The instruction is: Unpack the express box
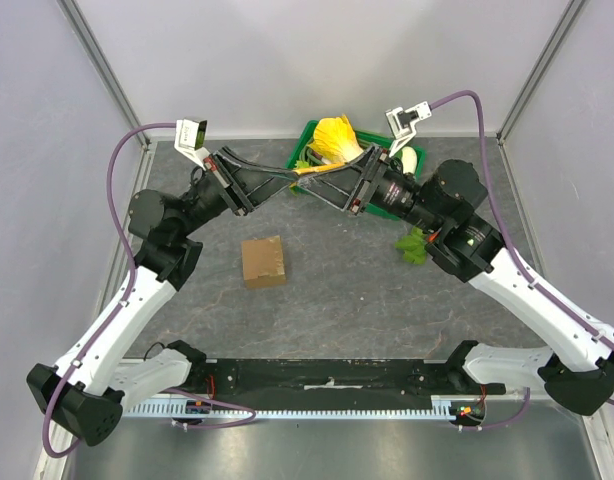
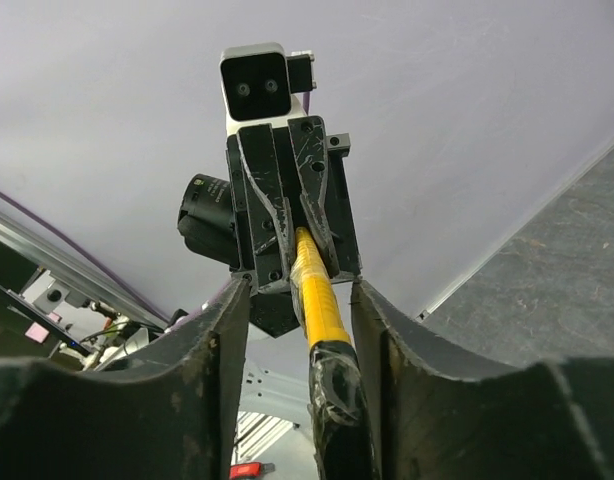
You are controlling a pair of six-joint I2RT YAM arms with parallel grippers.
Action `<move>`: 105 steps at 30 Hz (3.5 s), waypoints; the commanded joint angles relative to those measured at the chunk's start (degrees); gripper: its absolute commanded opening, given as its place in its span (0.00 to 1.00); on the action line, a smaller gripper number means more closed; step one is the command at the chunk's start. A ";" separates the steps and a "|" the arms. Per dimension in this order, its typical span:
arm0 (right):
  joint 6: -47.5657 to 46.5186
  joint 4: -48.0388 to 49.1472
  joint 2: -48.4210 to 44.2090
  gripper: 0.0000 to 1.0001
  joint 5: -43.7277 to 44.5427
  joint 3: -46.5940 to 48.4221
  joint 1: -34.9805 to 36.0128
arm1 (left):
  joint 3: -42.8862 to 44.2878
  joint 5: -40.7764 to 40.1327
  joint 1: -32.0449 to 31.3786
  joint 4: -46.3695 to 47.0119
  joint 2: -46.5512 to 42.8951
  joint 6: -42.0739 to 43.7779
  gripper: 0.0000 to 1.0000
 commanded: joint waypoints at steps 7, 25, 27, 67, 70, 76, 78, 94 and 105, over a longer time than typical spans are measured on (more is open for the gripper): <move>-0.91 1.38 -1.90 0.43 -0.22 2.25 0.06 | 0.31 1.59 0.13 0.73 -1.02 -1.21 0.02; -0.29 -3.54 -1.54 0.00 3.47 0.49 -0.65 | 5.04 -0.52 0.30 -19.19 -2.52 7.83 0.53; -1.96 -4.95 -1.81 0.00 5.48 0.49 -0.82 | 8.02 -3.23 0.65 -29.34 -2.52 11.61 0.70; -29.30 -3.72 7.33 0.00 36.08 -20.08 9.64 | -16.83 -24.26 15.51 -54.30 18.31 26.91 0.89; -29.91 -3.46 8.12 0.00 35.91 -20.08 9.81 | -17.27 -21.63 15.77 -52.45 20.51 26.83 0.89; -30.00 -2.75 9.61 0.00 35.20 -20.61 9.81 | -20.08 -15.56 17.97 -48.40 23.06 24.10 0.93; -30.00 -2.84 10.23 0.00 35.29 -20.34 9.90 | -20.26 -15.46 18.32 -49.27 23.50 24.36 0.89; -31.58 -6.98 20.86 0.00 46.45 -12.79 14.12 | -22.02 -15.81 18.76 -51.66 30.26 22.25 0.35; -33.17 -3.81 26.31 0.00 53.21 -8.83 16.58 | -21.84 -21.71 18.94 -57.02 27.80 26.30 0.22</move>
